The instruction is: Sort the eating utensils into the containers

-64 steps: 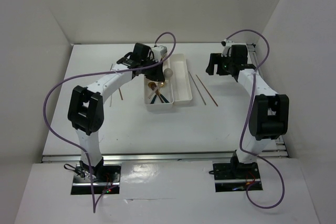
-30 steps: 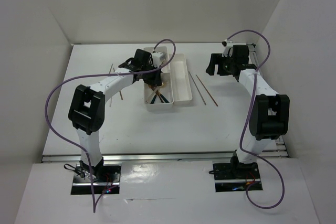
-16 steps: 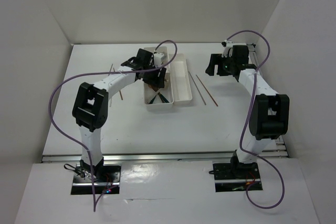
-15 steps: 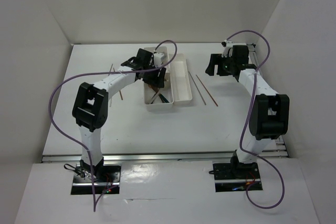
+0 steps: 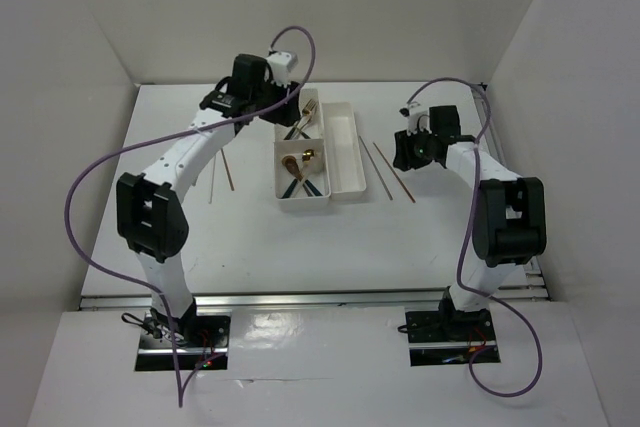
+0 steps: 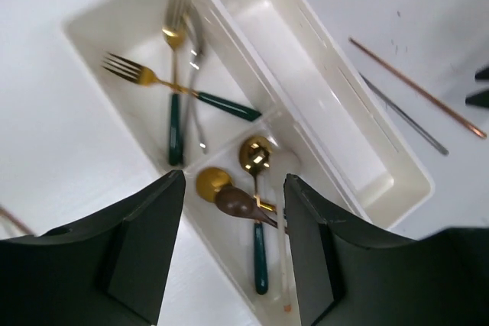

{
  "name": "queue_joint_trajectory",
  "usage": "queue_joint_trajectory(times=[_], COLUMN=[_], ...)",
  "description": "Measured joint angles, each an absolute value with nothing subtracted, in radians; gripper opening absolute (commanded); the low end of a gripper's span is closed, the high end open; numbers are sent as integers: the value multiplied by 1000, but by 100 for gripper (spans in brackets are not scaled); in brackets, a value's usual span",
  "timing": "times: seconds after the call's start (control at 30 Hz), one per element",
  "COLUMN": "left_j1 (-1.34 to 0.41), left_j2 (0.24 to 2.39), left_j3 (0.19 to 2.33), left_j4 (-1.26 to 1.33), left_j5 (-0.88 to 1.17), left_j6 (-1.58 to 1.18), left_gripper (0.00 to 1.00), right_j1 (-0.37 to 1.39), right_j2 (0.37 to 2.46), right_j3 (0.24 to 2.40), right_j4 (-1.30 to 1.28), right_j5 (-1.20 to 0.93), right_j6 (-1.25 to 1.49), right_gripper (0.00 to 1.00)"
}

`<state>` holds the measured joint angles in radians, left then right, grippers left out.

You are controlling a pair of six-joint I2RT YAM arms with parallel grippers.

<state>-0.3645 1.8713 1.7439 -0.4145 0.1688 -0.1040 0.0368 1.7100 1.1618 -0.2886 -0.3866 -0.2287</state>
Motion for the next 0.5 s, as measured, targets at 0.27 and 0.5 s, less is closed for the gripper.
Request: queue_joint_trajectory(times=[0.27,0.5], left_j1=[-255,-202], left_j2=[1745,1711], left_j3=[1753,1666], left_j4=[-430,-443], left_j5=[122,126], left_j6=[-67,-57], left_gripper=[78,84], right_j1=[44,44], right_j2=[1710,1719], right_j3=[1052,1036], right_j4=[-324,-333], right_j5=[-272,-239], right_j6=[-434,-482], right_gripper=[51,54])
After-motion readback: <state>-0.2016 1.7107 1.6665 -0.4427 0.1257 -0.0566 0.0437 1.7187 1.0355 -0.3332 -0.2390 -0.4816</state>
